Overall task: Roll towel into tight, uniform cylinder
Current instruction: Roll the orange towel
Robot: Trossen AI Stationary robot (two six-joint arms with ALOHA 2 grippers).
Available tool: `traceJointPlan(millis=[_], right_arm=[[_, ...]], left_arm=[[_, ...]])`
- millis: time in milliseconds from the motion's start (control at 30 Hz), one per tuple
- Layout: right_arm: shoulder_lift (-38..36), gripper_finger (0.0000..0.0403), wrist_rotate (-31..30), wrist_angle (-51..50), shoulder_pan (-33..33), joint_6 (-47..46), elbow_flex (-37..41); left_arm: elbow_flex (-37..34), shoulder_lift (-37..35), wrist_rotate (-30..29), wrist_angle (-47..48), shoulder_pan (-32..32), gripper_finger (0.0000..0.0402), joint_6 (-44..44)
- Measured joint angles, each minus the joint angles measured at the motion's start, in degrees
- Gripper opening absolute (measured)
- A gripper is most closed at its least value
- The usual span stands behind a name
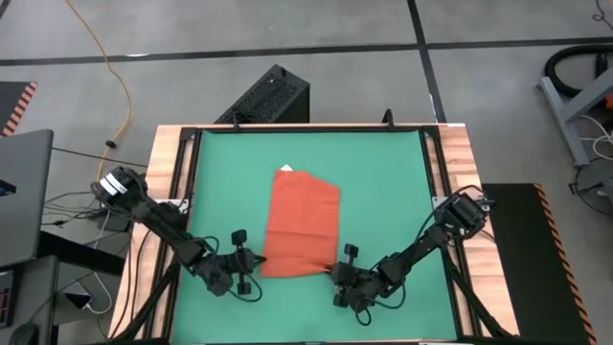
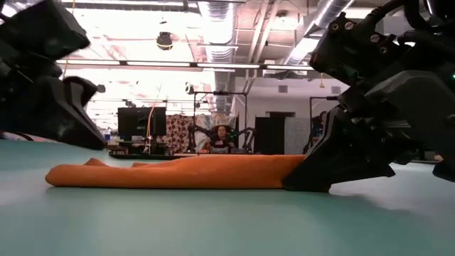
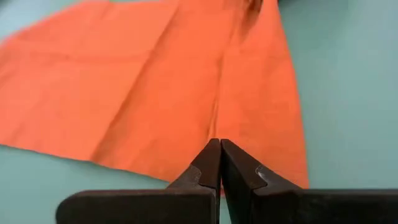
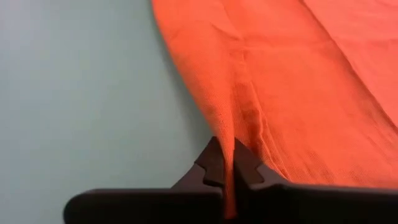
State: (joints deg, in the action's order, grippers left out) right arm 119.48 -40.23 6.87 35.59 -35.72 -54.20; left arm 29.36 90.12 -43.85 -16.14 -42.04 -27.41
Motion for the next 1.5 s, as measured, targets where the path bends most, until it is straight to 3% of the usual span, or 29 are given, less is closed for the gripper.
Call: traceJointPlan(millis=[100, 367, 600, 733, 1033, 1233, 1500], right_arm=[[0.0, 0.0008, -0.02, 0.05, 0.0, 0.25, 0.0], [0.0, 0.001, -0.15, 0.07, 0.25, 1.24, 0.0], [-2.36, 0.0009, 5.41, -0.81, 0.16, 0.34, 0.24], [-6.74, 0.0009, 12.04, -3.69, -1.12, -1.89, 0.35], [-14.75, 0.0009, 38.02, -10.67, -9.17, -17.76, 0.37], [-15.54, 0.0009, 48.5, -9.95, -15.08, -28.05, 0.44], [-15.52, 0.001, 57.5, -3.63, -18.67, -30.79, 0.48]], left_arm=[[0.07, 1.55, -2.61, -1.69, -1.22, 0.0, 1.96], [0.17, 10.87, -1.95, -10.57, -1.95, 0.0, 8.76], [0.26, 14.06, -0.31, -11.07, -1.4, 0.0, 5.05], [0.31, 13.81, 3.4, -10.88, -1.2, 0.0, 1.57], [0.48, 13.6, 15.87, -12.0, -0.69, 0.0, -8.73], [0.35, 11.84, 18.67, -12.66, -0.72, 0.0, -10.83], [0.15, 6.96, 22.61, -10.67, -0.85, 0.0, -12.47]])
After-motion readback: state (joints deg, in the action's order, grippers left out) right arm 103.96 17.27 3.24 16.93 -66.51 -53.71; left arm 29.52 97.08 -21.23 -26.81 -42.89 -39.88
